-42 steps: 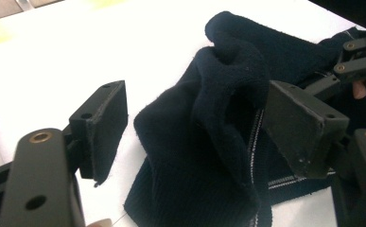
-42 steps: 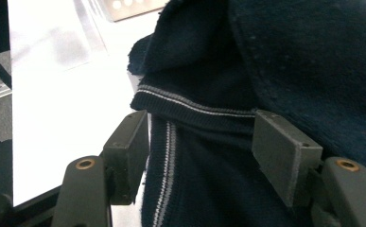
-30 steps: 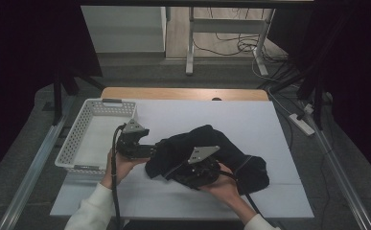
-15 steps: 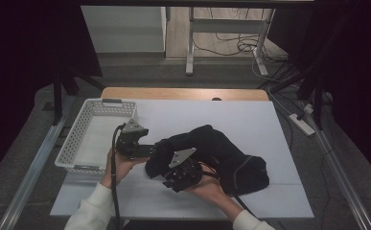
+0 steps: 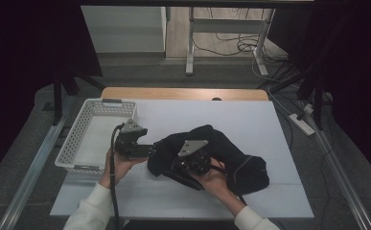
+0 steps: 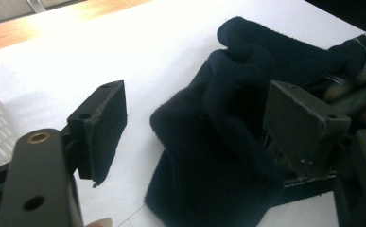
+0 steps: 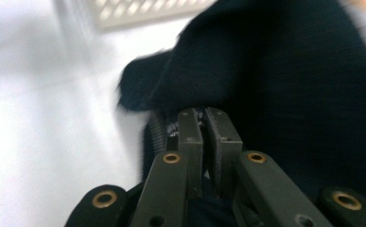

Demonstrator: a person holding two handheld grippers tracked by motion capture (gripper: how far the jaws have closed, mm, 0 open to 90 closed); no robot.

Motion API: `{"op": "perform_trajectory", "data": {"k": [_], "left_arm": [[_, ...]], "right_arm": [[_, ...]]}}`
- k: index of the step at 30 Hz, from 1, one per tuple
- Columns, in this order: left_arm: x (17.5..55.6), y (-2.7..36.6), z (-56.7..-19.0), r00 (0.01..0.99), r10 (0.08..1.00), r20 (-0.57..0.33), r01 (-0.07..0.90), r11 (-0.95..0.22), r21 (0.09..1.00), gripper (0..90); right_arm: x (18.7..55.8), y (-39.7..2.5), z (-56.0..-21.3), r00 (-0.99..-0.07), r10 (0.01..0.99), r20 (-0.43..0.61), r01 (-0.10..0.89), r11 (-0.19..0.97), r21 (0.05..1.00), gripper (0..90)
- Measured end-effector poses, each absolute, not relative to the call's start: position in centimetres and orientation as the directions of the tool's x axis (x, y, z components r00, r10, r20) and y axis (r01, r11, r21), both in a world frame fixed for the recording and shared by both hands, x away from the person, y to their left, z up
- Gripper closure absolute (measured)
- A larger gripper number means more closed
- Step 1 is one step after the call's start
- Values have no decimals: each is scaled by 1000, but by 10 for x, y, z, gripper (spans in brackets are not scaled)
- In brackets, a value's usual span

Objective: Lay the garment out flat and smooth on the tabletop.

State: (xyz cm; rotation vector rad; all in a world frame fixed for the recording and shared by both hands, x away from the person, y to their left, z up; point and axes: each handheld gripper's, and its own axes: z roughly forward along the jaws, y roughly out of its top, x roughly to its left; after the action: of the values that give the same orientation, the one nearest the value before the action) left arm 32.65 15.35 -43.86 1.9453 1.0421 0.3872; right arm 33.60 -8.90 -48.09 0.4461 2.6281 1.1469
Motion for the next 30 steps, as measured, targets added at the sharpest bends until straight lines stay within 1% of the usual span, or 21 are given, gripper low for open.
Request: {"op": "perform_trajectory", "data": {"k": [1,5,9,13,17,20,24,27,30], "left_arm": [[326,154,-438,600,790,-124,519,-267,812,234],[326,153,-439,600,791,-121,520,-270,810,234],[326,151,-441,606,787,-118,522,-281,805,233],[326,147,-444,614,779,-125,528,-287,799,238],[325,139,-448,635,763,-117,529,-319,787,239],[324,134,-449,648,754,-110,525,-338,781,238],[324,133,-451,650,753,-107,527,-344,778,236],[324,133,-451,647,755,-106,527,-342,778,235],[324,133,-452,645,757,-106,529,-341,777,234]], "right_arm": [[338,-97,-473,-912,396,-107,179,619,765,849],[349,-126,-453,-868,484,-108,210,555,805,850],[359,-151,-443,-826,555,-103,236,506,830,850],[367,-174,-434,-787,612,-73,269,447,853,850],[373,-187,-434,-771,636,-40,298,415,859,849],[375,-190,-436,-763,645,-45,302,417,857,849],[381,-201,-436,-742,669,-38,313,396,863,849],[386,-214,-436,-715,699,-16,336,364,869,849],[390,-220,-439,-709,705,11,354,342,871,846]]}}
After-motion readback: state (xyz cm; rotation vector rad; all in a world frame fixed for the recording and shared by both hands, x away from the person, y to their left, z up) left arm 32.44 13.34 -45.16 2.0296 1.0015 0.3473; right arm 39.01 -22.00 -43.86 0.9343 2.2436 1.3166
